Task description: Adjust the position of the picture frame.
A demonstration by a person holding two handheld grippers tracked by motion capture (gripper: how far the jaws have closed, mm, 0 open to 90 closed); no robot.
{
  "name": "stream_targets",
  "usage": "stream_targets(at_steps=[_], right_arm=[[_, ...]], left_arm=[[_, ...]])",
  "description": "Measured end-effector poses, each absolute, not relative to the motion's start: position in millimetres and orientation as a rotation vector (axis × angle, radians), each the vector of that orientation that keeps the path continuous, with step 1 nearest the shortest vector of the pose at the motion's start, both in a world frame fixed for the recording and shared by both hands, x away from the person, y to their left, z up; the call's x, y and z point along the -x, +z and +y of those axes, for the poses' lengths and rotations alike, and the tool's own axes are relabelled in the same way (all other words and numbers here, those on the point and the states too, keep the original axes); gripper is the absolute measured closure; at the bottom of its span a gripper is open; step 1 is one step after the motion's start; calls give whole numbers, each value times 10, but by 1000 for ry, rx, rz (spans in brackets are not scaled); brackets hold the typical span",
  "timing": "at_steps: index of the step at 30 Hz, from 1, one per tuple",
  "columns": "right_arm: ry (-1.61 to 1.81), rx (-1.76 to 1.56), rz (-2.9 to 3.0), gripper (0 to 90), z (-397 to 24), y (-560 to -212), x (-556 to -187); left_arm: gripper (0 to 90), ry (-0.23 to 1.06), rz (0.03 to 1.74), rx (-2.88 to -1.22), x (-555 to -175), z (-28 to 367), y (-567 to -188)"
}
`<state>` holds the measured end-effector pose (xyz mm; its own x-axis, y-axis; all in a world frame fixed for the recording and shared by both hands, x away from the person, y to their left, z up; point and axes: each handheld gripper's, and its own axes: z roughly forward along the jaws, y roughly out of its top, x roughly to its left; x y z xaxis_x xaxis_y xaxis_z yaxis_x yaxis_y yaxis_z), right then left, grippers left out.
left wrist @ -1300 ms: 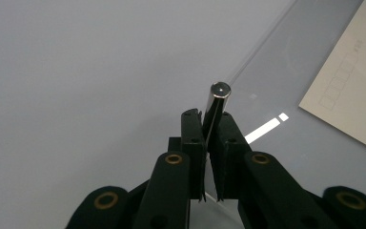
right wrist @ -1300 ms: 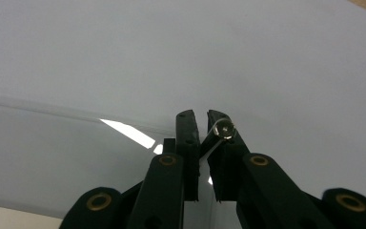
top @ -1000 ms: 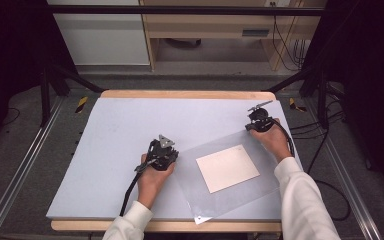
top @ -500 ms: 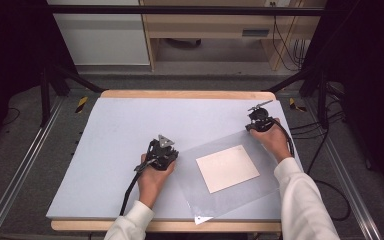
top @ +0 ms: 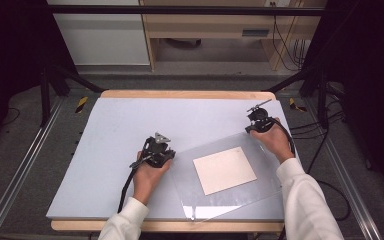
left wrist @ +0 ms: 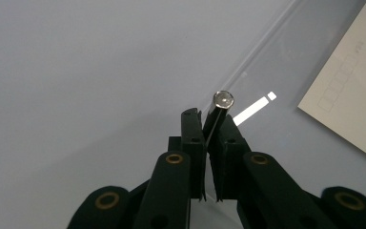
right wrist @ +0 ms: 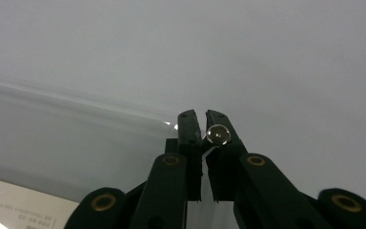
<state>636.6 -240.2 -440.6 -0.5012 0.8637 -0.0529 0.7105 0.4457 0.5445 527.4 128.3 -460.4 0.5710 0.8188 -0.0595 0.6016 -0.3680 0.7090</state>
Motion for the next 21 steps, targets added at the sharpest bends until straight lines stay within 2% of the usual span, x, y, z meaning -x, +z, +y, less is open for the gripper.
stream_targets(at_steps=[21], right_arm=[[629,-1338,2394,855,-2230,-4115,-6240]], left_arm=[[826,315,1099,-2104,-5407,1576,-4298]])
